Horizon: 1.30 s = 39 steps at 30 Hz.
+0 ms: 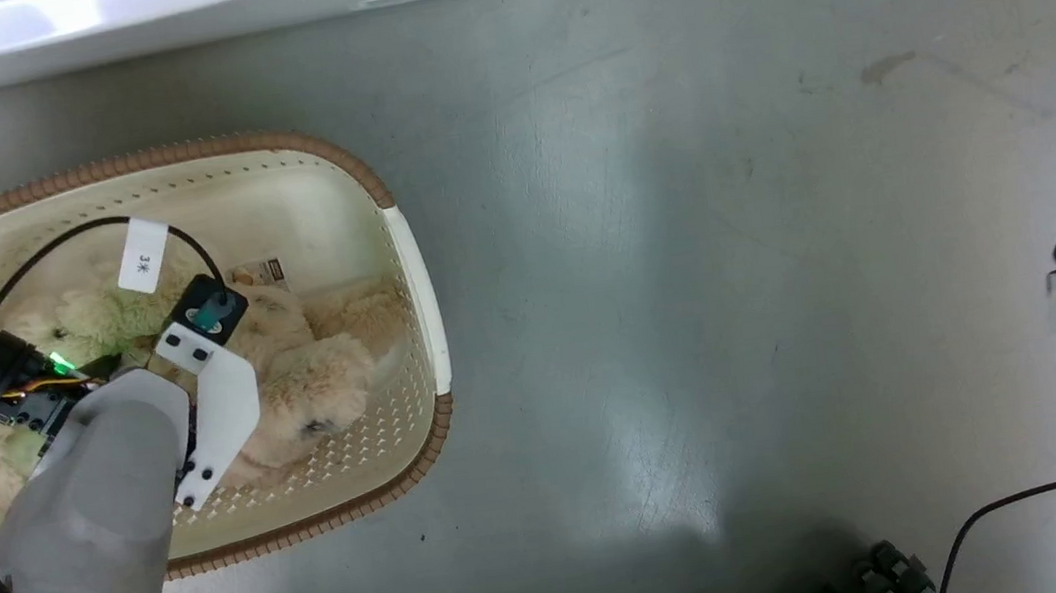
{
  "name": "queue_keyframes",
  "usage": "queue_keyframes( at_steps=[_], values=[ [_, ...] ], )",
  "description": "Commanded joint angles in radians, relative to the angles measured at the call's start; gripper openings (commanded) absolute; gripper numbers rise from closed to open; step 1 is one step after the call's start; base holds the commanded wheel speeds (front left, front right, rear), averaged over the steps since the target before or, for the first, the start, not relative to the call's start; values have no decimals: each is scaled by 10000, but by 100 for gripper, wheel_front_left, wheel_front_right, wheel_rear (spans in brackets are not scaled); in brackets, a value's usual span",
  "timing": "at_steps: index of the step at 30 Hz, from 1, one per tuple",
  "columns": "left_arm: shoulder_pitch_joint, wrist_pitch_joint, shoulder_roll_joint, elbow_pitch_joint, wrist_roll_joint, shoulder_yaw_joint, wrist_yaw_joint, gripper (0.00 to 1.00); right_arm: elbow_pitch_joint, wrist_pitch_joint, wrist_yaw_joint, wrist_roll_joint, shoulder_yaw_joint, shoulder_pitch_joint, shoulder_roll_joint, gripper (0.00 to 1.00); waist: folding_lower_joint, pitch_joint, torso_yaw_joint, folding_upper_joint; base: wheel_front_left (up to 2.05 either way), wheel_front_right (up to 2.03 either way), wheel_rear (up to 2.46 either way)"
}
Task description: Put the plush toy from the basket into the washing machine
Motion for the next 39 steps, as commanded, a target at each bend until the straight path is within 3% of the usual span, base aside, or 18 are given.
queue_keyframes(
  at_steps=[1,2,8,18,39],
  values=[
    [-214,104,2,369,-52,-162,-62,40,-51,-136,-7,172,-120,-297,-4,100,-1,91,-8,0,0,0,0],
    [-281,124,-11,472,-96,-201,-81,0,-42,-157,-7,192,-161,-338,-4,100,-1,120,-13,0,0,0,0],
    [-585,259,-50,1064,-294,-511,-185,0,-9,-277,-7,324,-363,-522,-4,100,-1,154,-59,0,0,0,0],
    [-2,-496,-95,1064,-853,-541,-233,0,227,-277,-7,180,-360,-215,-4,100,-1,-917,22,0,0,0,0],
    [1617,-2609,-1468,1063,-2752,-914,-244,0,1027,-277,-7,-479,-456,1475,-4,100,-1,-4452,1053,0,0,0,0]
  ],
)
